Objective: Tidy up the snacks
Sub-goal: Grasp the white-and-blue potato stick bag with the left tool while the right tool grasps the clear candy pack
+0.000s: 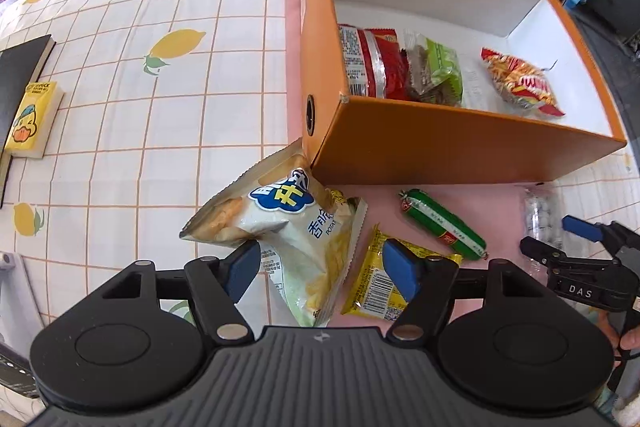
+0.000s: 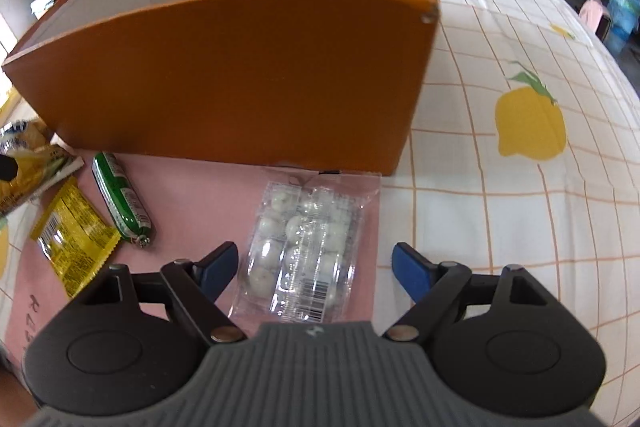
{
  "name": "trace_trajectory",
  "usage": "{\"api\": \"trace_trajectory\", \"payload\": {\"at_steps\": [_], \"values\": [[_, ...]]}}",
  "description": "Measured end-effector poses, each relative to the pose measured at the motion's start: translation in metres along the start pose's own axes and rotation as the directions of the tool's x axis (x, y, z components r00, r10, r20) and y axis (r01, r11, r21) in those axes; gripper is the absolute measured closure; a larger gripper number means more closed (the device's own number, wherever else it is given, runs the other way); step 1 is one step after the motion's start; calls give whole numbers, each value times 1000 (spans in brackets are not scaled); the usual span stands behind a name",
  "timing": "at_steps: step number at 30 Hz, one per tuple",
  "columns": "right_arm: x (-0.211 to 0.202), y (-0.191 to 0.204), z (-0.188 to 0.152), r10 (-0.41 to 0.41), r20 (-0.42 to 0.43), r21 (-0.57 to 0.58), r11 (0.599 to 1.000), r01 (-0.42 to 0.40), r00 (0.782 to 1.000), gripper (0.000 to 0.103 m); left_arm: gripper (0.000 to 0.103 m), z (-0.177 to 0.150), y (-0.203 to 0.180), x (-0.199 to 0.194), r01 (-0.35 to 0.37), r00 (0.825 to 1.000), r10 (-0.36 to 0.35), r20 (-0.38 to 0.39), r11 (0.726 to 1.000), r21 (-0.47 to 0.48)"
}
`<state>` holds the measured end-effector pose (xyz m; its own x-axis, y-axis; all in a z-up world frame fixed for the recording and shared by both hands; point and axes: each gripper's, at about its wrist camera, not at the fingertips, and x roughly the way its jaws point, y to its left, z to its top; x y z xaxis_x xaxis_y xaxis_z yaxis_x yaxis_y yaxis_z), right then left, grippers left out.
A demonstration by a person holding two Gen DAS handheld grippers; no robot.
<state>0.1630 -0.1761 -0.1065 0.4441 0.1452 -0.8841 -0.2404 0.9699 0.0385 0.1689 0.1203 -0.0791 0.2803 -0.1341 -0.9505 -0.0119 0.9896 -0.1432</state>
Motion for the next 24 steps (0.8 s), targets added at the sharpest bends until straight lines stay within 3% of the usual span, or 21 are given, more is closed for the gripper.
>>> {"api": "trace_trajectory", "payload": {"at_steps": [3, 10, 17, 19, 24], "values": [[0, 1, -4, -8, 4, -28, 1000, 8, 1000, 21, 21, 3, -4, 7, -58, 998, 58, 0, 998, 6], [-3, 0, -7, -6, 12, -35, 999, 6, 1000, 22, 43, 2, 6, 23, -69, 997, 66, -43, 996, -57], [-10, 7, -14, -2, 24, -58, 998, 3, 1000, 30, 55, -4, 7, 26, -109, 994, 109, -22, 994, -21], [-13, 8, -16, 1, 29, -66, 998, 1, 1000, 37, 59, -5, 6, 25, -121, 993, 121, -17, 993, -11], [-14, 11, -15, 3, 28, -86, 996, -1, 1000, 43, 62, -10, 0, 23, -151, 987, 153, -41, 987, 51]]}}
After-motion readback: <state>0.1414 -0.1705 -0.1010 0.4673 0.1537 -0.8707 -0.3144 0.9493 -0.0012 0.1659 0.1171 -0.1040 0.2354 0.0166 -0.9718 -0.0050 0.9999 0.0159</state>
